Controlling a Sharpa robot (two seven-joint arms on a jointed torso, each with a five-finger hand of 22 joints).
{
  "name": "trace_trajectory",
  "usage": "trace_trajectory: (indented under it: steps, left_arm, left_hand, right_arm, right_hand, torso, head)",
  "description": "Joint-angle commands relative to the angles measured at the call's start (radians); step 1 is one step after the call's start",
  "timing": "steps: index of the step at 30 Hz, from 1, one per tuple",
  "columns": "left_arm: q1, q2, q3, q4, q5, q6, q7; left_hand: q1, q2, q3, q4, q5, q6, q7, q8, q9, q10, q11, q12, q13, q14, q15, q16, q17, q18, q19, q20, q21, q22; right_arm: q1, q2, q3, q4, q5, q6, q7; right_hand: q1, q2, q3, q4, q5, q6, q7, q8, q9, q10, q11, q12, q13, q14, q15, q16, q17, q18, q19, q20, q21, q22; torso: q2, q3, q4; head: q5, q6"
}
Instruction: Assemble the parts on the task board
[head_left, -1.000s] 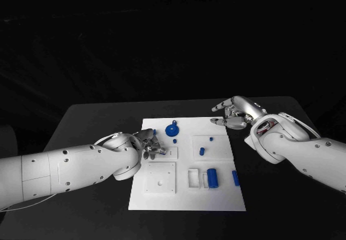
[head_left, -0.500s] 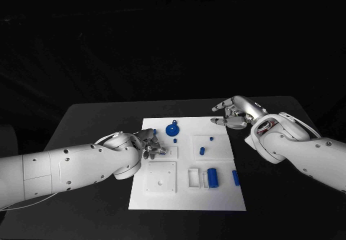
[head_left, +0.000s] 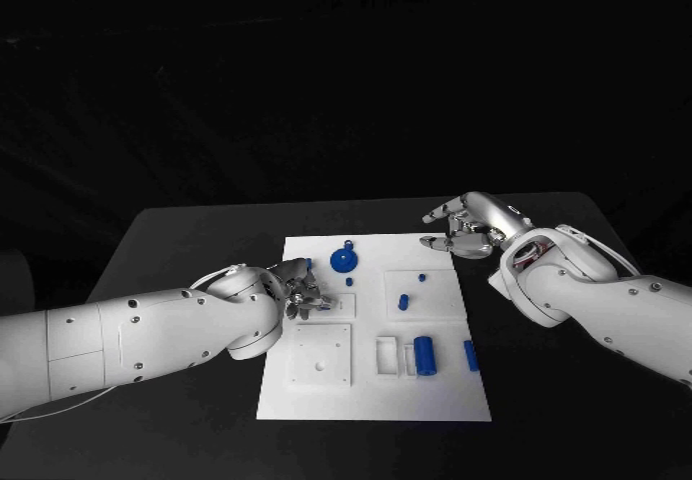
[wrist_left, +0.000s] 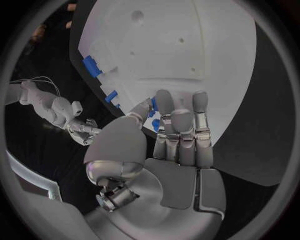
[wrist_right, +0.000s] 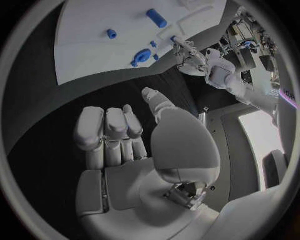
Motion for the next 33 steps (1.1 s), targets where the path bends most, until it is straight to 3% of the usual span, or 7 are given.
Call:
trace_trajectory:
  steps: [1, 8, 18, 21, 22, 24, 33]
  left_arm:
    - [-0.004, 0.005, -0.003, -0.001, 0.012, 0.023, -0.004]
    - [-0.004, 0.008, -0.003, -0.007, 0.014, 0.025, -0.003]
    - [-0.004, 0.011, -0.003, -0.019, 0.022, 0.045, -0.009]
    - [-0.004, 0.013, -0.003, -0.022, 0.025, 0.053, -0.011]
    - [-0.004, 0.013, -0.003, -0.023, 0.026, 0.054, -0.012]
    - [-0.004, 0.014, -0.003, -0.025, 0.028, 0.058, -0.012]
    - [-0.004, 0.017, -0.003, -0.028, 0.032, 0.059, -0.013]
  left_hand:
    - [0.008, 0.004, 0.002, 0.008, -0.005, 0.242, -0.139, 0.004, -0.001, 0.035, -0.032, 0.003, -0.001, -0.005, -0.012, 0.003, -0.001, -0.007, -0.002, 0.003, 0.004, 0.02]
    - [0.007, 0.003, -0.001, 0.015, -0.009, 0.24, -0.14, 0.005, -0.002, 0.035, -0.032, 0.003, -0.004, -0.005, -0.012, 0.002, -0.002, -0.007, -0.001, 0.002, 0.004, 0.02]
    - [0.007, -0.031, -0.017, 0.067, -0.029, 0.235, -0.14, 0.006, -0.008, 0.035, -0.032, -0.001, -0.013, -0.006, -0.013, -0.003, -0.008, -0.007, 0.0, 0.002, -0.001, 0.02]
    - [0.005, -0.04, -0.02, 0.08, -0.043, 0.235, -0.14, 0.007, -0.009, 0.035, -0.032, -0.001, -0.015, -0.007, -0.013, -0.003, -0.009, -0.007, 0.0, 0.002, -0.002, 0.02]
    - [0.002, -0.044, -0.023, 0.086, -0.075, 0.236, -0.14, 0.007, -0.009, 0.035, -0.032, -0.001, -0.015, -0.007, -0.013, -0.003, -0.009, -0.007, 0.0, 0.002, -0.003, 0.02]
    - [0.002, -0.053, -0.023, 0.101, -0.093, 0.236, -0.14, 0.007, -0.009, 0.035, -0.032, -0.001, -0.016, -0.007, -0.013, -0.004, -0.009, -0.007, 0.0, 0.002, -0.003, 0.02]
    - [0.011, -0.094, -0.006, 0.158, -0.113, 0.238, -0.141, 0.009, -0.011, 0.035, -0.032, -0.001, -0.019, -0.007, -0.013, -0.005, -0.012, -0.007, 0.002, 0.002, -0.007, 0.02]
  right_arm:
    - [-0.001, 0.001, 0.0, 0.0, -0.001, 0.011, 0.004]
    - [-0.002, 0.001, 0.0, 0.0, -0.001, 0.011, 0.004]
    - [-0.003, 0.0, 0.0, 0.0, -0.001, 0.012, 0.004]
    - [-0.003, -0.001, 0.0, 0.0, -0.001, 0.012, 0.004]
    - [-0.004, -0.001, 0.0, 0.0, -0.001, 0.013, 0.004]
    - [-0.004, -0.001, 0.0, 0.001, -0.001, 0.013, 0.004]
    - [-0.004, -0.001, 0.0, 0.0, -0.001, 0.014, 0.004]
  right_hand:
    - [-0.013, 0.0, 0.001, 0.004, 0.003, 0.006, 0.002, -0.004, -0.001, -0.004, -0.001, -0.005, 0.0, -0.001, -0.001, -0.006, -0.001, 0.009, 0.041, 0.002, -0.005, 0.14]
    - [-0.013, 0.0, 0.001, 0.004, 0.005, 0.007, 0.002, -0.004, -0.001, -0.004, -0.001, -0.005, 0.0, -0.001, -0.001, -0.006, -0.001, 0.009, 0.042, 0.002, -0.005, 0.14]
    - [-0.016, -0.001, 0.0, 0.005, 0.009, 0.006, 0.002, -0.004, -0.002, -0.004, -0.001, -0.006, -0.001, -0.001, -0.001, -0.007, -0.001, 0.009, 0.042, 0.002, -0.007, 0.14]
    - [-0.016, -0.001, 0.0, 0.005, 0.009, 0.006, 0.002, -0.004, -0.002, -0.004, -0.001, -0.006, -0.001, -0.001, -0.001, -0.007, -0.001, 0.009, 0.042, 0.002, -0.007, 0.14]
    - [-0.016, -0.001, 0.0, 0.005, 0.009, 0.006, 0.002, -0.004, -0.002, -0.004, -0.001, -0.006, -0.001, -0.001, -0.001, -0.007, -0.001, 0.009, 0.042, 0.002, -0.007, 0.14]
    - [-0.016, -0.001, 0.0, 0.005, 0.009, 0.006, 0.002, -0.004, -0.002, -0.004, -0.001, -0.006, -0.001, -0.001, -0.001, -0.007, -0.001, 0.009, 0.042, 0.002, -0.007, 0.14]
    - [-0.016, -0.001, -0.001, 0.005, 0.01, 0.006, 0.002, -0.004, -0.002, -0.004, -0.002, -0.006, -0.001, -0.001, -0.001, -0.007, -0.002, 0.009, 0.042, 0.002, -0.008, 0.139]
  torso:
    - [0.0, -0.0002, 0.0001]
    - [0.0, -0.0005, -0.0001]
    - [0.0, -0.0003, 0.0006]
    - [0.0, -0.0006, 0.0008]
    - [0.0, -0.0004, 0.0007]
    - [0.0, -0.0003, 0.0007]
    - [0.0, -0.0001, 0.0005]
  head:
    - [-0.001, 0.001]
    - [-0.003, 0.002]
    - [-0.004, 0.002]
    - [-0.004, 0.001]
    - [-0.005, 0.001]
    - [-0.005, 0.001]
    - [-0.006, 0.001]
